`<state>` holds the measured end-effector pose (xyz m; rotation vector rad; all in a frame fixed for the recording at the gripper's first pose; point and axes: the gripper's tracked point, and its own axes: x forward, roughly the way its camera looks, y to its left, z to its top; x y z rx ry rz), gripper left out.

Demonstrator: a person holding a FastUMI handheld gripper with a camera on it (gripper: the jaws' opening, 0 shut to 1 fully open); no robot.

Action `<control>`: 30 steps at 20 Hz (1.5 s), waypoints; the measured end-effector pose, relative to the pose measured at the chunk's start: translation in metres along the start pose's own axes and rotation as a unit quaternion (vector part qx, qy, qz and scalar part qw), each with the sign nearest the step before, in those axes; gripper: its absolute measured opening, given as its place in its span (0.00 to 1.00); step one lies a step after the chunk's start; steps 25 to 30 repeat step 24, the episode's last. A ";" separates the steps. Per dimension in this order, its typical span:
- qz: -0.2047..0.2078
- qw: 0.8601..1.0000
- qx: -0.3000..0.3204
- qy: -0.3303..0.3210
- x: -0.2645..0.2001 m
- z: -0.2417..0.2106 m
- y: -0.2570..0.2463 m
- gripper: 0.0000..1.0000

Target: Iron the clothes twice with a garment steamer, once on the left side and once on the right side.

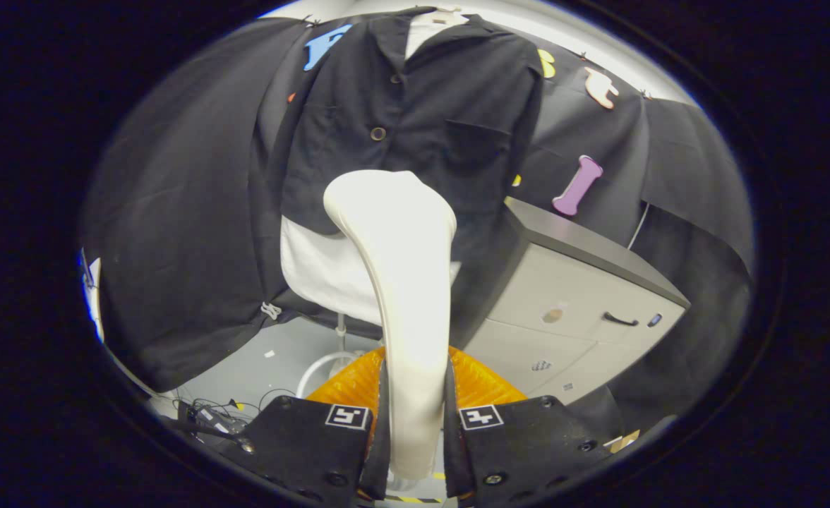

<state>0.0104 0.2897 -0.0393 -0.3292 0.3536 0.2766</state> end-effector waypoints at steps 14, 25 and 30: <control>-0.063 0.992 0.099 0.051 -0.130 -0.136 -0.197 0.33; -0.056 0.991 0.102 0.073 -0.155 -0.172 -0.226 0.33; -0.056 0.991 0.102 0.073 -0.155 -0.172 -0.226 0.33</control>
